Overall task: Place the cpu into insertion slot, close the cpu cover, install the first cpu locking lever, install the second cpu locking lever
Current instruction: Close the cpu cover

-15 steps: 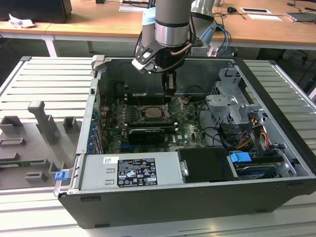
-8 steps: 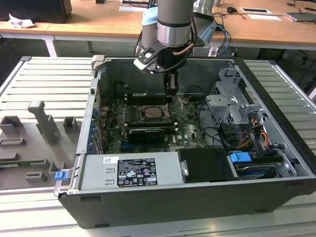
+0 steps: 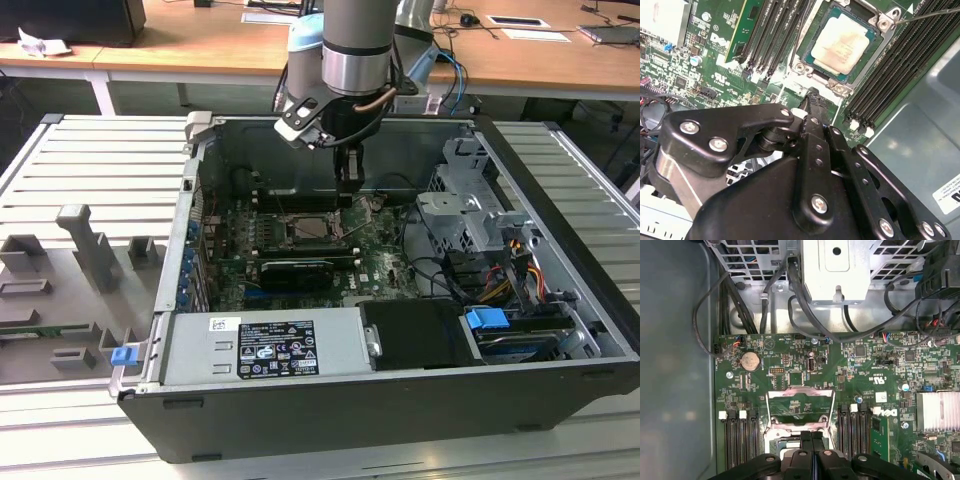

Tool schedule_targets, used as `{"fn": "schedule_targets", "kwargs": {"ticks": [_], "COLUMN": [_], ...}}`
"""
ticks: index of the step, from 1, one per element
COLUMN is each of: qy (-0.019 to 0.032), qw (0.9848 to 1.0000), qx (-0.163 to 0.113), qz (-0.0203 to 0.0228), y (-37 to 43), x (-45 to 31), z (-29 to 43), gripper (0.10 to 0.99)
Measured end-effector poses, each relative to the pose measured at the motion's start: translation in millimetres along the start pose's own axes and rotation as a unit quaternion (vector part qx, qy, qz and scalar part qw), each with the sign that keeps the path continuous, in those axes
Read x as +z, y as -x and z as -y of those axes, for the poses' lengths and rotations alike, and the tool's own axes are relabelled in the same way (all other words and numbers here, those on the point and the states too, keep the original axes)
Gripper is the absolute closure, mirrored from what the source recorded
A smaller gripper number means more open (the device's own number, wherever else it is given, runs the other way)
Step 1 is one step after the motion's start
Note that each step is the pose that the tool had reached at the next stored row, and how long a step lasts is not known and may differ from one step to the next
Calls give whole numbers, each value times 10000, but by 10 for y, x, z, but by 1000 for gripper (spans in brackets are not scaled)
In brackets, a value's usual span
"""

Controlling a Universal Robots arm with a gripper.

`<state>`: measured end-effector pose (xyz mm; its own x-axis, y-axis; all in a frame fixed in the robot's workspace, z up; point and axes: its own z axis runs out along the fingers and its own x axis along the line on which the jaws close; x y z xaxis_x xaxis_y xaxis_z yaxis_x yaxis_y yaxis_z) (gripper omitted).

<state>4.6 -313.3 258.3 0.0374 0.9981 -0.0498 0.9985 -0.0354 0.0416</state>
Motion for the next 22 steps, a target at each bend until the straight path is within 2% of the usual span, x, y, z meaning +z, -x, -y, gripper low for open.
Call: {"fn": "schedule_targets", "kwargs": {"ticks": [12,22], "qy": [-33,-47], "qw": [10000,10000], "qx": [-2,-3], "qz": [7,9], "y": [-5,-7], "x": [5,7], "z": [-123,-177], "gripper": [980,980]}}
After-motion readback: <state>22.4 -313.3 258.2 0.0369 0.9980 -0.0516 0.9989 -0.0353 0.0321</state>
